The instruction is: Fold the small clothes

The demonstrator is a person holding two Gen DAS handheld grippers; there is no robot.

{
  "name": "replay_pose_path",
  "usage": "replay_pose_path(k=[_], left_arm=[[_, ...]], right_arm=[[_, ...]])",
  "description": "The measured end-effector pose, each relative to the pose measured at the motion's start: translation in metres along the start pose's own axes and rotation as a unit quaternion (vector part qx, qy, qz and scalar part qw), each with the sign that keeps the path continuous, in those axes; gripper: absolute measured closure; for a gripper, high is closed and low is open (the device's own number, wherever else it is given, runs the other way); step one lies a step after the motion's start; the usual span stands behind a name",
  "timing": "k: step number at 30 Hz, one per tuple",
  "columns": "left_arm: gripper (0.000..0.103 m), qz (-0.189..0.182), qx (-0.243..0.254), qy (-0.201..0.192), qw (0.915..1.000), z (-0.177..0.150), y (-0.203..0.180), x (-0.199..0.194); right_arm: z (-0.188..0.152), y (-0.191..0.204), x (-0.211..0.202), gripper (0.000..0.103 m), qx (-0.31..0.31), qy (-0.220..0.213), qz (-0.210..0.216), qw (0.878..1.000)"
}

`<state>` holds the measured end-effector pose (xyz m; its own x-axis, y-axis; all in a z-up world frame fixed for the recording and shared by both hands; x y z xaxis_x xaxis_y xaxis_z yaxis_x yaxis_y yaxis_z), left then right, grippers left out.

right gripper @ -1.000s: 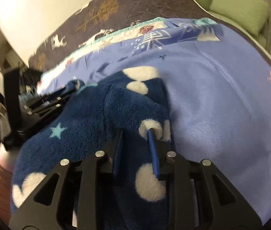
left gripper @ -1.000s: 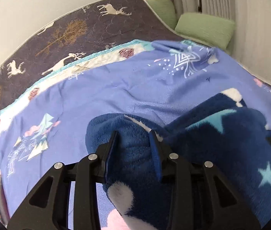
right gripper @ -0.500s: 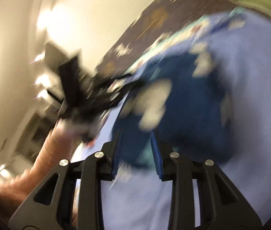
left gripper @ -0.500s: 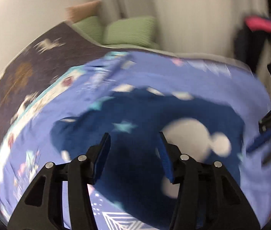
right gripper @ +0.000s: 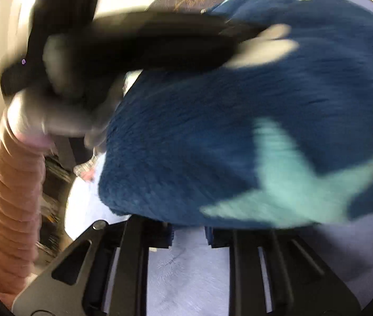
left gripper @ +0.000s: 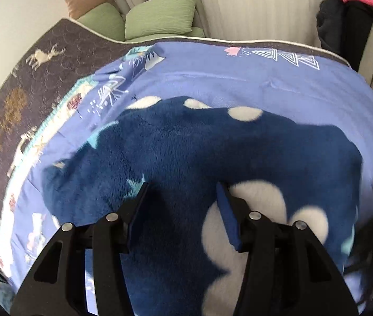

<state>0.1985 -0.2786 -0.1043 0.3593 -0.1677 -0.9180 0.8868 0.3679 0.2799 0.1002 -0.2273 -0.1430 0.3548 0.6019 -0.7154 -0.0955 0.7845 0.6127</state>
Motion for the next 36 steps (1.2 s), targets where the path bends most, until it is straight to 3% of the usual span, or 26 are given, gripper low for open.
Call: replay_pose_path(k=[3,5,8,11,13,16,18,22,23,24,27,28,31,33,36], left_arm=[[0.05,-0.026,-0.018,-0.006,0.9995,0.002,0.005,0.002],[0.05,-0.021,-0.013,-0.008,0.9997,0.001,0.004,-0.001],[0.05,-0.018,-0.011,-0.008,0.9997,0.001,0.003,-0.001],[0.049,-0.017,-0.01,-0.002,0.9998,0.003,0.003,0.0],[0.049,-0.012,-0.008,-0.005,0.9999,0.0,0.003,-0.001],[0.049,-0.012,-0.013,-0.016,0.9997,-0.005,0.004,-0.002],[0.049,-0.018,-0.017,-0.021,0.9995,-0.006,0.005,-0.002],[0.049,-0.02,-0.02,-0.031,0.9991,-0.006,0.006,-0.003],[0.049,-0.013,-0.022,-0.035,0.9991,-0.006,0.006,-0.005],[0.048,-0.004,-0.028,-0.04,0.9988,-0.007,0.006,-0.01],[0.046,0.017,-0.075,-0.079,0.9939,-0.026,0.004,-0.037],[0.045,0.018,-0.092,-0.106,0.9899,-0.042,0.002,-0.052],[0.032,0.028,-0.127,-0.161,0.9785,-0.092,-0.01,-0.085],[0.029,0.02,-0.154,-0.169,0.9732,-0.124,-0.018,-0.095],[0.025,-0.013,-0.181,-0.148,0.9722,-0.162,-0.039,-0.089]], right_arm=[[0.0,0.01,-0.005,0.085,-0.035,0.009,-0.039,0.999],[0.0,0.004,-0.019,0.087,-0.039,0.007,-0.022,0.999],[0.01,-0.007,-0.052,0.088,-0.021,-0.044,0.018,0.999],[0.015,-0.004,-0.04,0.088,-0.017,-0.035,0.043,0.998],[0.017,-0.005,-0.023,0.09,-0.028,-0.017,0.027,0.999],[0.013,-0.026,-0.031,0.092,0.007,-0.006,0.049,0.999],[0.002,-0.049,-0.051,0.092,0.033,-0.021,0.021,0.999],[-0.03,-0.094,-0.096,0.09,0.1,-0.06,0.008,0.993],[-0.036,-0.101,-0.103,0.087,0.115,-0.066,0.006,0.991],[-0.042,-0.111,-0.109,0.076,0.137,-0.073,-0.008,0.988],[-0.049,-0.117,-0.11,0.07,0.157,-0.086,0.014,0.984],[-0.048,-0.117,-0.113,0.059,0.154,-0.092,0.02,0.984],[-0.039,-0.117,-0.116,0.045,0.123,-0.088,0.015,0.988],[-0.042,-0.117,-0.117,0.042,0.106,-0.073,0.0,0.992],[-0.045,-0.103,-0.11,0.042,0.091,-0.063,-0.016,0.994]])
Point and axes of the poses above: each gripper's, at about its wrist camera, not at the fingertips, and x roughly the way its jaws point, y to its left, z to its top, the point moved 5 cm from there along x, roughly the way its jaws point, and after that the axes turned 15 degrees about y, right-handed, at the moved point
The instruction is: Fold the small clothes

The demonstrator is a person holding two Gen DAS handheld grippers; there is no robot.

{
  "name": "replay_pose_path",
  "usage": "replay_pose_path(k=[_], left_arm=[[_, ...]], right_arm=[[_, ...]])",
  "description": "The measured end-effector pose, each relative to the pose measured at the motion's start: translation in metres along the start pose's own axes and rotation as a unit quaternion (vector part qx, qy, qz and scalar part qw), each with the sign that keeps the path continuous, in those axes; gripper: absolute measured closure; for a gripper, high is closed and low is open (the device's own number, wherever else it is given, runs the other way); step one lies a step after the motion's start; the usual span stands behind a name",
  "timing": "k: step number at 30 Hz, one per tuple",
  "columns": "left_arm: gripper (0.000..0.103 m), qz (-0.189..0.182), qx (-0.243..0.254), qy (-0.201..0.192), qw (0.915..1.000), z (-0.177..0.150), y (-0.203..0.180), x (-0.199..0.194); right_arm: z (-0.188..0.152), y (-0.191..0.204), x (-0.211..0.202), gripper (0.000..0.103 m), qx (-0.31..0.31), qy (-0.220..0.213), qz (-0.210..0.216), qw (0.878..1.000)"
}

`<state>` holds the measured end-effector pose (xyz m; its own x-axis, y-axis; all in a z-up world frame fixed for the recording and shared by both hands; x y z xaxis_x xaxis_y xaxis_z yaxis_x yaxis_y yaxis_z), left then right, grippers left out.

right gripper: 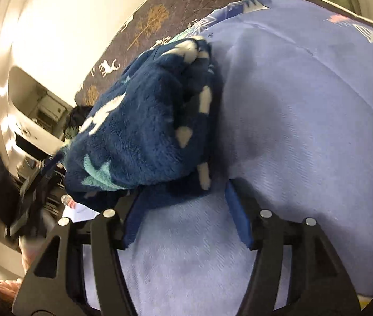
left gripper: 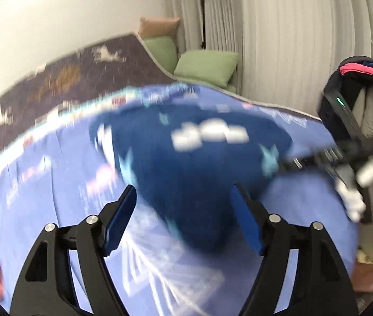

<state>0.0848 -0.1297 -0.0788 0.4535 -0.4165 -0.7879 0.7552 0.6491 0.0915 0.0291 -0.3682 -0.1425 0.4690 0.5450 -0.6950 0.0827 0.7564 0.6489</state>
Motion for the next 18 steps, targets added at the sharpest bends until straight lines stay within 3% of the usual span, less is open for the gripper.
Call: replay_pose_path(k=[3,6,8,9,11,13,15,16,17,18], left_arm=[[0.024,0.018,0.0,0.035,0.9992,-0.02,-0.013,0.019],[0.024,0.021,-0.046,0.042,0.9978,-0.014,-0.008,0.04],[0.024,0.018,-0.071,0.036,0.9967,-0.007,-0.002,0.049],[0.024,0.032,-0.072,0.043,0.996,-0.005,-0.001,0.055],[0.023,0.053,-0.076,0.072,0.9931,-0.006,-0.001,0.07],[0.023,0.061,-0.094,0.078,0.9906,-0.01,0.006,0.069],[0.023,0.074,-0.084,0.08,0.9905,-0.013,0.01,0.065],[0.024,0.103,-0.066,0.081,0.9891,-0.017,0.009,0.061],[0.024,0.13,-0.054,0.081,0.9867,-0.019,0.01,0.06],[0.025,0.143,-0.045,0.08,0.9854,-0.021,0.009,0.058]], right_arm=[[-0.001,0.003,0.002,0.042,-0.006,0.001,-0.004,1.0],[0.004,0.004,0.007,0.042,-0.007,-0.003,-0.012,1.0],[0.008,0.004,0.009,0.051,-0.004,-0.006,-0.017,1.0],[0.007,0.004,0.01,0.068,0.002,-0.007,-0.017,1.0],[0.009,0.002,0.012,0.081,0.015,-0.01,-0.02,1.0],[0.009,0.003,0.011,0.086,0.011,-0.021,-0.031,0.999],[0.013,0.005,0.001,0.09,-0.006,-0.046,-0.059,0.997],[0.016,0.002,-0.006,0.092,-0.007,-0.057,-0.07,0.996],[0.019,-0.007,-0.015,0.103,0.005,-0.075,-0.102,0.992],[0.023,-0.028,-0.035,0.103,0.028,-0.117,-0.178,0.977]])
Point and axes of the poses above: each gripper's, at about its wrist camera, not at the fingertips, and x roughly the way its jaws point, y to its left, z to its top, the point moved 5 cm from there along x, roughly the way its jaws point, and after that the axes turned 15 degrees about y, right-handed, at the moved point
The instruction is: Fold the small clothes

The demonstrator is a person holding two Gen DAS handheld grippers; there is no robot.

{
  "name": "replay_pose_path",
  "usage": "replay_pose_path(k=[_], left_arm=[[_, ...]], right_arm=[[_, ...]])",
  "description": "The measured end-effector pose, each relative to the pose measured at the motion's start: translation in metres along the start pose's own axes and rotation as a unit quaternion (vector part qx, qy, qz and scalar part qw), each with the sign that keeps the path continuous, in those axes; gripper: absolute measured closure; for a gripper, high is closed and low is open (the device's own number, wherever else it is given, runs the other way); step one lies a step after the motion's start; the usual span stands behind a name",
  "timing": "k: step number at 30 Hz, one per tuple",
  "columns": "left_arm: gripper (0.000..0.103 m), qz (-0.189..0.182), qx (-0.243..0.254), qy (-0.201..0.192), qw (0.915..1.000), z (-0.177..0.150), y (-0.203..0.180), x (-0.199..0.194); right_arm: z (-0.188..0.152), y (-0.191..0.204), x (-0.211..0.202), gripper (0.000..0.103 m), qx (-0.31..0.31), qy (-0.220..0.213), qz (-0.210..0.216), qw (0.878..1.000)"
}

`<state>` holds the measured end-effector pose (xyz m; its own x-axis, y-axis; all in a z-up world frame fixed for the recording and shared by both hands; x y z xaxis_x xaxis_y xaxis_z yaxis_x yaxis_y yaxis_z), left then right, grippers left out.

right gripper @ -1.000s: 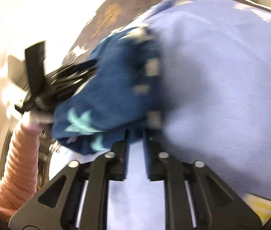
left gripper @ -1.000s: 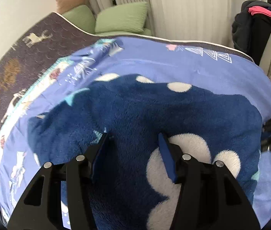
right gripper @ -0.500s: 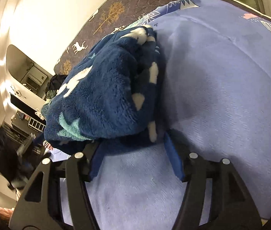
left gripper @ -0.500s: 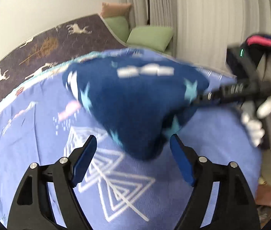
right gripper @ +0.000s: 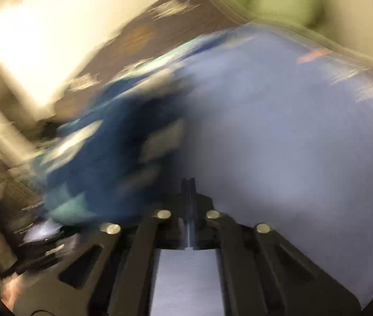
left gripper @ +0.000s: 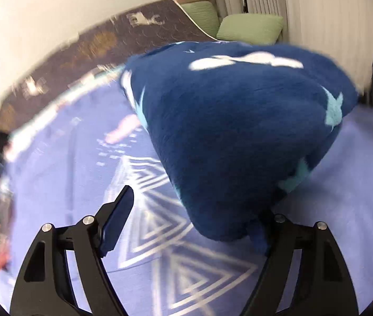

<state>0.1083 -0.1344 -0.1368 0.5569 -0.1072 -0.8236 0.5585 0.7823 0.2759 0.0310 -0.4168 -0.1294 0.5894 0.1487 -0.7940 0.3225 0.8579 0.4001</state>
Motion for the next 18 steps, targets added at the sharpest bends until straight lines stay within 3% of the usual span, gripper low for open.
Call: replay_pose_path(k=[1,3,5,7,8,9,10,11,15,16,17,18], left_arm=[[0.025,-0.003,-0.002,0.001,1.0,-0.002,0.001,0.0],[0.033,-0.035,-0.003,-0.003,0.9994,0.0,-0.002,-0.003],[0.033,-0.044,0.006,-0.007,0.999,0.005,-0.009,-0.005],[0.033,-0.037,0.011,-0.008,0.9992,0.008,-0.013,-0.006],[0.033,-0.037,0.009,-0.008,0.9992,0.008,-0.014,-0.007],[0.033,-0.041,0.005,-0.006,0.9991,0.009,-0.013,-0.007],[0.033,-0.046,-0.001,-0.005,0.9989,0.009,-0.011,-0.006],[0.033,-0.052,-0.009,-0.003,0.9986,0.009,-0.009,-0.007],[0.032,-0.098,-0.059,0.006,0.9935,0.012,0.006,-0.002],[0.031,-0.105,-0.07,0.008,0.9919,0.014,0.008,0.0],[0.031,-0.103,-0.072,0.01,0.992,0.016,0.009,0.003],[0.031,-0.086,-0.066,0.016,0.994,0.016,0.009,0.006]], right_arm=[[0.006,-0.028,-0.005,0.103,0.041,-0.005,0.0,0.999],[0.006,-0.057,-0.01,0.103,0.1,0.02,0.083,0.991],[0.001,-0.05,-0.018,0.103,0.063,0.022,0.084,0.994],[-0.014,-0.016,-0.019,0.098,-0.007,0.05,0.112,0.992],[-0.022,0.0,-0.015,0.083,-0.03,0.066,0.133,0.988],[-0.03,0.019,-0.011,0.05,-0.055,0.08,0.152,0.984],[-0.033,0.029,-0.008,0.037,-0.065,0.081,0.155,0.982],[-0.036,0.04,-0.004,0.033,-0.077,0.077,0.15,0.983],[-0.03,0.065,0.036,0.033,-0.098,0.107,0.12,0.982],[-0.028,0.068,0.045,0.053,-0.097,0.114,0.122,0.981],[-0.026,0.072,0.049,0.08,-0.096,0.11,0.111,0.983],[-0.023,0.072,0.051,0.085,-0.086,0.114,0.104,0.984]])
Point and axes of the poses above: each gripper's, at about its wrist camera, not at the fingertips, and x roughly the way its jaws point, y to its left, z to its top, the point moved 5 cm from there along x, roughly the way its jaws point, and after that the axes turned 15 degrees about y, right-handed, at the moved point
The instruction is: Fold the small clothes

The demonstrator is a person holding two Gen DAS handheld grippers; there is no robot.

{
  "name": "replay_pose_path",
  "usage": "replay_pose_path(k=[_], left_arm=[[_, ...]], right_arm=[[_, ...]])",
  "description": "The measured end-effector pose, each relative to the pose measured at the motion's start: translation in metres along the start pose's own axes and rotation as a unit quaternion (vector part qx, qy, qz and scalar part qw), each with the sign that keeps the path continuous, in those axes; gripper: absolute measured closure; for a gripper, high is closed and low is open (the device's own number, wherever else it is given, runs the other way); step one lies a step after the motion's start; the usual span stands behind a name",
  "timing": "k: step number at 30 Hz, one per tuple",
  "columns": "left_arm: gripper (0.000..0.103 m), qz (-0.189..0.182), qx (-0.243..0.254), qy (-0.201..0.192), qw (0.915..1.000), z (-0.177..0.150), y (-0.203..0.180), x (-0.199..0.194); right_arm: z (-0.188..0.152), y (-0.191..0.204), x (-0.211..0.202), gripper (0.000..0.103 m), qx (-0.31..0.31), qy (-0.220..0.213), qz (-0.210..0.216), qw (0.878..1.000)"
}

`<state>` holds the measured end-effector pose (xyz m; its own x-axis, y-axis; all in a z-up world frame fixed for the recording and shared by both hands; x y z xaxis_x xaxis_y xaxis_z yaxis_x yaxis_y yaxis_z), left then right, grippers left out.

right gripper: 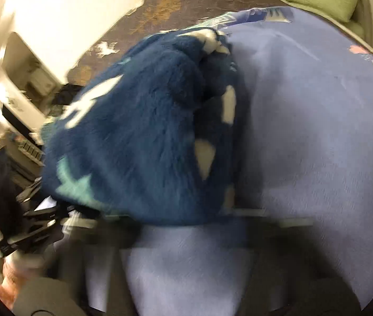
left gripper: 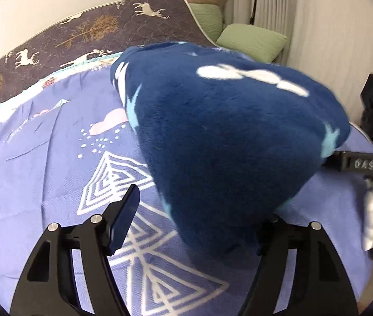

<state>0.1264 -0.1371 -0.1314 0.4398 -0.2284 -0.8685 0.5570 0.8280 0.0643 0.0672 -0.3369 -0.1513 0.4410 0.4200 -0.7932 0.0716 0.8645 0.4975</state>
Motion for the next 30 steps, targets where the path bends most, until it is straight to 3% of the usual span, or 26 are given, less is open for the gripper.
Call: replay_pose_path(k=[3,4,5,6,8,9,12,16,18,21,24,27,28,30], left_arm=[[0.031,0.052,0.041,0.001,0.9978,-0.008,-0.007,0.001],[0.031,0.054,0.042,-0.001,0.9976,-0.008,-0.008,0.001],[0.032,0.049,0.043,-0.004,0.9979,-0.008,-0.009,0.0],[0.033,0.042,0.046,-0.009,0.998,-0.008,-0.011,-0.003],[0.033,0.035,0.06,-0.013,0.9975,-0.011,-0.015,-0.008],[0.033,0.031,0.072,-0.013,0.9969,-0.014,-0.018,-0.012],[0.033,-0.002,0.087,-0.022,0.996,-0.024,-0.019,-0.033],[0.033,-0.06,0.06,-0.054,0.9949,-0.018,0.003,-0.076],[0.033,-0.057,0.059,-0.089,0.9926,0.001,0.011,-0.098],[0.034,-0.033,0.106,-0.129,0.9854,0.046,-0.001,-0.113],[0.036,-0.027,0.173,-0.078,0.9814,0.101,-0.029,-0.074],[0.036,0.024,0.224,0.006,0.9743,0.125,-0.05,-0.015],[0.035,0.043,0.245,0.031,0.968,0.127,-0.055,0.008],[0.034,0.033,0.257,0.039,0.965,0.124,-0.06,0.024]], right_arm=[[0.003,-0.018,-0.019,0.088,0.008,-0.031,-0.018,0.999],[0.001,-0.031,-0.015,0.088,0.023,-0.021,-0.008,0.999],[-0.001,-0.042,-0.012,0.087,0.049,-0.01,0.035,0.998],[-0.002,-0.042,-0.013,0.087,0.051,-0.011,0.04,0.998],[-0.003,-0.032,-0.022,0.081,0.028,-0.022,-0.011,0.999],[-0.005,-0.027,-0.026,0.072,0.026,-0.029,-0.032,0.999],[-0.011,-0.027,-0.054,0.066,0.033,-0.06,-0.044,0.997],[-0.036,-0.01,-0.082,0.073,-0.002,-0.067,0.002,0.998],[-0.048,0.015,-0.077,0.073,-0.044,-0.049,0.037,0.997],[-0.049,0.054,-0.056,0.077,-0.083,-0.019,0.099,0.991],[-0.041,0.086,-0.012,0.087,-0.081,0.015,0.134,0.988],[-0.029,0.097,0.017,0.088,-0.048,0.019,0.151,0.987],[-0.025,0.097,0.023,0.088,-0.036,0.009,0.137,0.99],[-0.017,0.091,0.03,0.088,-0.014,-0.005,0.104,0.994]])
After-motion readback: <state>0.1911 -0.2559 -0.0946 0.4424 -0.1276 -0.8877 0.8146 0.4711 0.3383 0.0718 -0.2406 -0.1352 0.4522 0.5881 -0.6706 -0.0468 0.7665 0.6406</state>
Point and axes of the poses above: each gripper's, at about its wrist camera, not at the fingertips, and x roughly the way its jaws point, y to its left, z to its top, the point moved 5 cm from there along x, roughly the way its jaws point, and after that the axes turned 15 degrees about y, right-handed, at the moved point
